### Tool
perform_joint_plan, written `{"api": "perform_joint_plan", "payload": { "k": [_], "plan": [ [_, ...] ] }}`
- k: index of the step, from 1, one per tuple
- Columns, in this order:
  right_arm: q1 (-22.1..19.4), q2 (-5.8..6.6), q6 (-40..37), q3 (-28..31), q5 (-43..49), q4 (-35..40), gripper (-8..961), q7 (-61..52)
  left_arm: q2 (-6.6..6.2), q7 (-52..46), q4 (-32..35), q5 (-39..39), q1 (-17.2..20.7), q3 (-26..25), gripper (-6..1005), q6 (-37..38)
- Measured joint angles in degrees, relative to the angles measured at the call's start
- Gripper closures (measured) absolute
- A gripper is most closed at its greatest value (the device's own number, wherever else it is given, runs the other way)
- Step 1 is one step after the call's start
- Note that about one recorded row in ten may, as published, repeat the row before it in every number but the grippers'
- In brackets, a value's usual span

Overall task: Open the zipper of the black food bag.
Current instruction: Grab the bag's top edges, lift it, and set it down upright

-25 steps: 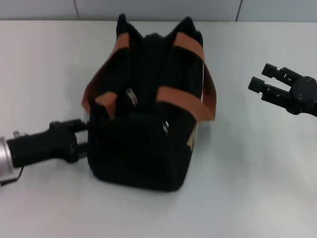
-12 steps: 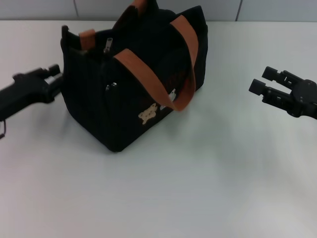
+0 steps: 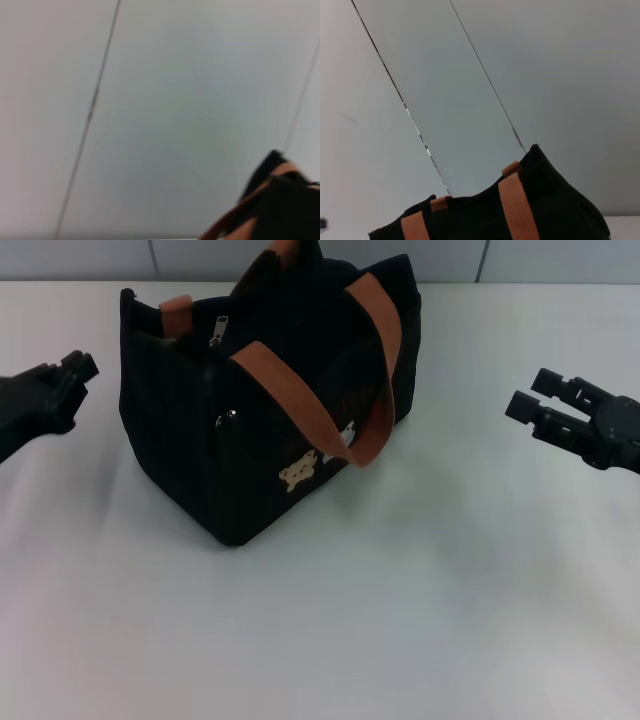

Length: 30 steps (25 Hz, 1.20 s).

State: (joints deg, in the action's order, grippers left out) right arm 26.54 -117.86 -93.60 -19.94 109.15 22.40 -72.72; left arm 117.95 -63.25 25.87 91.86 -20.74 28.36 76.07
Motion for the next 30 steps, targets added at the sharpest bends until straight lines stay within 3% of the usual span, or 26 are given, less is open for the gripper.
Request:
{"api": "perform_joint_plan", "payload": {
  "k": [4, 10, 12, 15, 17, 19, 25, 30],
  "plan": [
    [0.2, 0.14, 0.2, 0.3, -0.4, -0.1, 125, -0.1, -0.96, -1.8, 0.5, 0.3, 3.8, 0.3, 879, 10.0],
    [1.3, 0.4, 0.5, 0.5, -0.5, 0.2, 125, -0.6, -1.42, 2.4, -0.1, 3.5, 8.3, 1.8, 643, 26.6],
    [1.5, 0.45, 0.6, 0.5, -0.5, 0.2, 125, -0.6, -1.17, 3.0, -0.7, 4.5, 8.3, 1.9, 589, 27.6],
    [2.1, 0.46, 1.2, 0.5, -0.5, 0.3, 125, -0.6, 0.57, 6.8, -3.9, 8.6, 6.9, 1.9, 508, 24.7],
    [2.7, 0.29, 2.2, 0.5, -0.5, 0.2, 125, -0.6, 0.85, 8.7, -5.7, 9.5, 6.2, 1.9, 454, 22.6],
    [2.9, 0.24, 2.4, 0.5, -0.5, 0.2, 125, -0.6, 0.86, 14.0, -11.9, 9.7, 4.2, 1.7, 400, 17.3],
    [2.9, 0.1, 2.5, 0.5, -0.5, 0.1, 124, -0.6, 1.1, 22.9, -18.4, 9.4, 2.5, 0.4, 193, 12.0],
    [2.7, -0.05, 2.7, 0.6, -0.5, -0.1, 124, -0.6, 1.16, 25.7, -20.6, 9.3, 1.1, -0.5, 167, 9.7]
  ]
}}
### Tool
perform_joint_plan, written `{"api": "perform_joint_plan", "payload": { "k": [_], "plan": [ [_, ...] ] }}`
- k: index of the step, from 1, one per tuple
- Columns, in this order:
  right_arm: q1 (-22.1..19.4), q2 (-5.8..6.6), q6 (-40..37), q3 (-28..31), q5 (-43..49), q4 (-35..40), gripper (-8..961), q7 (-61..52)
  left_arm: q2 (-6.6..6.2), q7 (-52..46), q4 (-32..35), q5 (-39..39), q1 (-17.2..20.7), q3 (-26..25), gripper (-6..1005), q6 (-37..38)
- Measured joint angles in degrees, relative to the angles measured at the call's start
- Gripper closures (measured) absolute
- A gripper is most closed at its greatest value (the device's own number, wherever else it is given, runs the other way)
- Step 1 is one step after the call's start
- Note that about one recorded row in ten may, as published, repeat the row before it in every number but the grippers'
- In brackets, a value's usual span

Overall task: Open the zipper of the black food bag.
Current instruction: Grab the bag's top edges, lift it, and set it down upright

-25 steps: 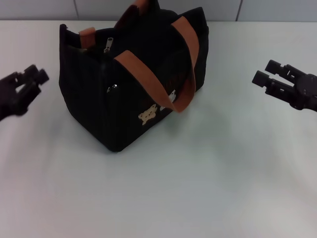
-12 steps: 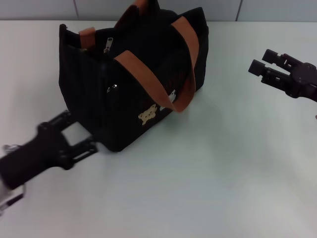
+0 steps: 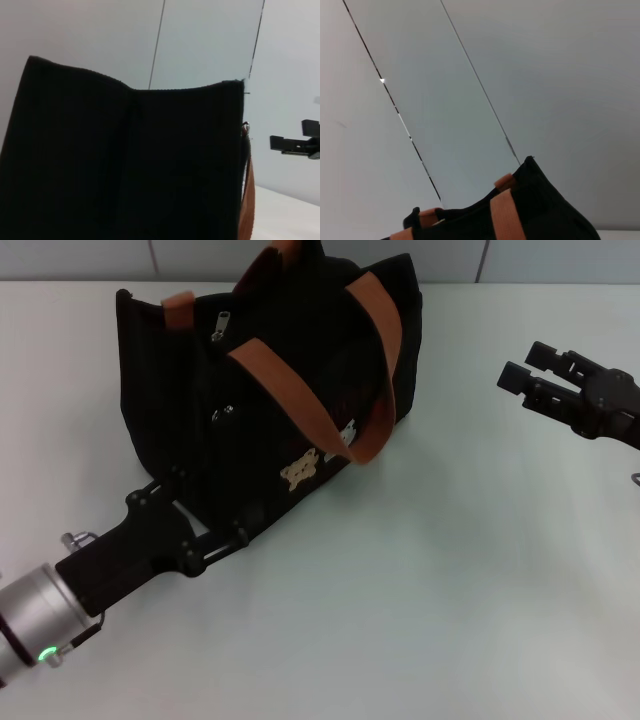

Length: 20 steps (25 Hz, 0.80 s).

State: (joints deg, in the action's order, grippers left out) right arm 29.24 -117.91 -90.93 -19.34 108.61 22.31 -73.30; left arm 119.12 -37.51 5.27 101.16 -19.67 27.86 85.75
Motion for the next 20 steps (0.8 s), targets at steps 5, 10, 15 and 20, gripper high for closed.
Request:
{"api": "perform_joint_plan", "payload": {
  "k": [5, 10, 15, 20],
  "plan": [
    [-0.1, -0.17, 0.1, 0.0, 0.0, -0.1, 124, 0.0, 0.04, 2.2, -3.0, 0.0, -1.8, -3.9, 167, -2.4],
    [-0.5, -0.22, 0.1, 0.0, 0.0, -0.1, 124, -0.1, 0.08, 3.6, -4.2, 0.0, -2.4, -7.7, 173, -4.2],
    [-0.7, -0.22, 0.1, 0.0, 0.0, -0.1, 125, -0.1, 0.07, 6.7, -5.9, 0.0, -2.5, -11.4, 180, -5.9],
    [-0.9, -0.22, 0.1, 0.0, 0.0, -0.1, 125, -0.2, 0.06, 7.5, -6.0, 0.0, -2.6, -12.0, 186, -6.0]
  ]
}}
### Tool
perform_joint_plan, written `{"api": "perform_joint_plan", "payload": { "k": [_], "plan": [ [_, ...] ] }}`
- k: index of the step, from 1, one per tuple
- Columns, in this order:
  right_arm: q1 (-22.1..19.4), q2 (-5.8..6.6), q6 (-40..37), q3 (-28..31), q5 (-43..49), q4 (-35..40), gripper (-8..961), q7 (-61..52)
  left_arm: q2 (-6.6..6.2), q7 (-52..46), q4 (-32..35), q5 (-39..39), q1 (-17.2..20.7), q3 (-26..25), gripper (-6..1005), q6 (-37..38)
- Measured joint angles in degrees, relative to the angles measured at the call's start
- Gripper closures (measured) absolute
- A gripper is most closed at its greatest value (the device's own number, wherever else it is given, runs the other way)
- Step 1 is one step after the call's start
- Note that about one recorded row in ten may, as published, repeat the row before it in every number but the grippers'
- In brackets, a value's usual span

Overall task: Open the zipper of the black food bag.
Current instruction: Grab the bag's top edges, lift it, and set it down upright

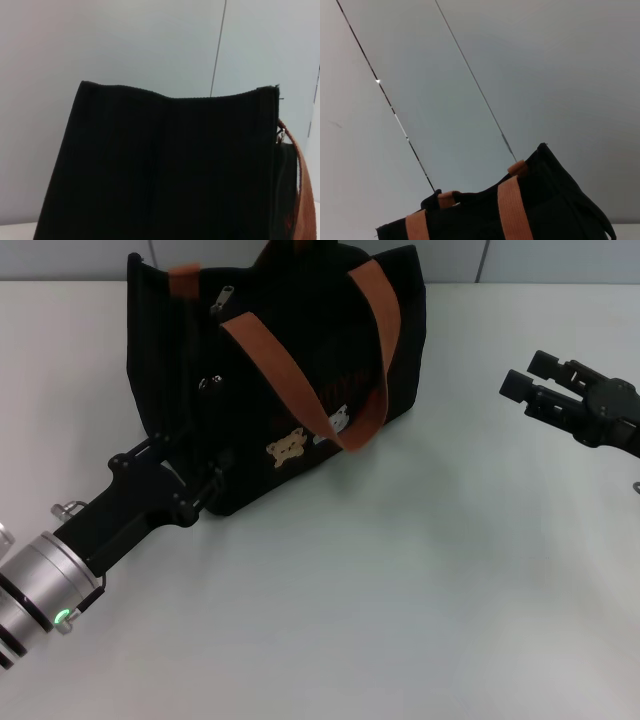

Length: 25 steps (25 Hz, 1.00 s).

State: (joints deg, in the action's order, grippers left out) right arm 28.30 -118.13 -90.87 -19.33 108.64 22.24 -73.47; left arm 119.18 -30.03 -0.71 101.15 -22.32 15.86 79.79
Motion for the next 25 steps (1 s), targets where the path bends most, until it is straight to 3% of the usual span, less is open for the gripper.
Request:
{"api": "perform_joint_plan", "payload": {
  "k": [11, 13, 25],
  "plan": [
    [-0.2, 0.0, -0.5, 0.1, 0.0, 0.0, 125, 0.0, -0.1, 0.1, -0.1, 0.5, -0.8, 0.3, 635, 0.5],
    [-0.1, 0.0, -0.5, 0.1, 0.0, 0.0, 125, 0.0, -0.14, 0.1, -0.1, 0.5, -0.8, 0.3, 813, 0.5],
    [-0.2, 0.04, -0.5, 0.1, -0.7, 0.0, 125, 0.0, -0.19, 0.1, 0.0, 0.6, -0.7, 0.5, 880, 0.7]
  ]
}}
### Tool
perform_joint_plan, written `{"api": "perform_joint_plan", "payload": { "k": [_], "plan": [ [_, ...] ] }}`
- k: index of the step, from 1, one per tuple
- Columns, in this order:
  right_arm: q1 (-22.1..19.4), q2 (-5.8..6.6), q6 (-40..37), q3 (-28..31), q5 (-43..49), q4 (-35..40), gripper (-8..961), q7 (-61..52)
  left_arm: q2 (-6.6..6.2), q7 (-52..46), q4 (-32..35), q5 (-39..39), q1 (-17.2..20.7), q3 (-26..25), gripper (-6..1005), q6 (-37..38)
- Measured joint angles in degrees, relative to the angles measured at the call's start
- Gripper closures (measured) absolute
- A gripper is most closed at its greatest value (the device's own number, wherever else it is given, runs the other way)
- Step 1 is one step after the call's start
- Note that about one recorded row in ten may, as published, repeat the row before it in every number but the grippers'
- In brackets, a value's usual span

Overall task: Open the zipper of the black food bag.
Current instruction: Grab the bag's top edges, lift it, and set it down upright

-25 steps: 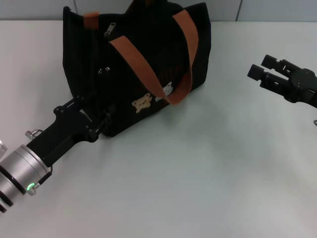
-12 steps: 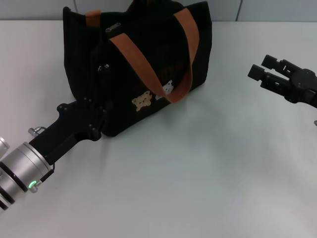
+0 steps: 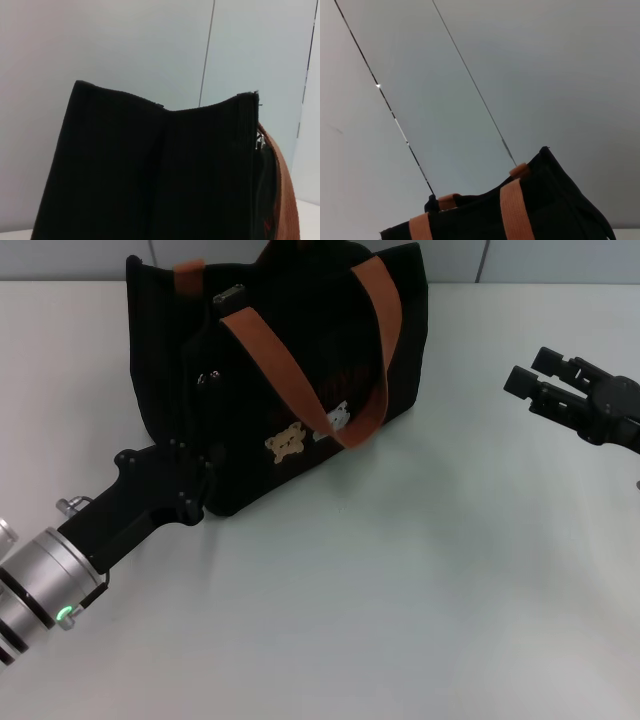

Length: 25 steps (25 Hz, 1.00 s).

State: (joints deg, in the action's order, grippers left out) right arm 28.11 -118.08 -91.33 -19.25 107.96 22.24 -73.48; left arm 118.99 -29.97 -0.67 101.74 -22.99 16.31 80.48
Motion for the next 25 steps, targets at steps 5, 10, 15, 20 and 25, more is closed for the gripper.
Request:
{"api": "perform_joint_plan", "payload": {
  "k": [5, 10, 15, 20, 25],
  "plan": [
    [0.0, -0.03, 0.1, 0.0, 0.0, 0.0, 126, 0.0, -0.05, 0.0, 0.3, 0.1, 0.1, 0.1, 886, 0.4],
    [0.0, -0.04, 0.3, 0.0, 0.0, 0.0, 126, 0.0, -0.19, 0.0, 0.5, 0.2, 0.2, 0.3, 887, 0.7],
    [0.0, -0.04, 0.3, 0.0, 0.0, 0.0, 126, 0.0, -0.5, -1.3, 5.4, 0.8, 1.8, 0.6, 889, 6.6],
    [0.0, -0.04, 0.0, 0.0, -0.3, 0.0, 126, 0.0, -0.72, -6.2, 14.3, 0.8, 3.9, 1.7, 888, 13.6],
    [0.1, -0.04, 0.0, 0.0, -0.7, 0.0, 126, 0.0, -1.53, -14.3, 29.4, 0.9, 5.4, 3.3, 889, 21.5]
  ]
}}
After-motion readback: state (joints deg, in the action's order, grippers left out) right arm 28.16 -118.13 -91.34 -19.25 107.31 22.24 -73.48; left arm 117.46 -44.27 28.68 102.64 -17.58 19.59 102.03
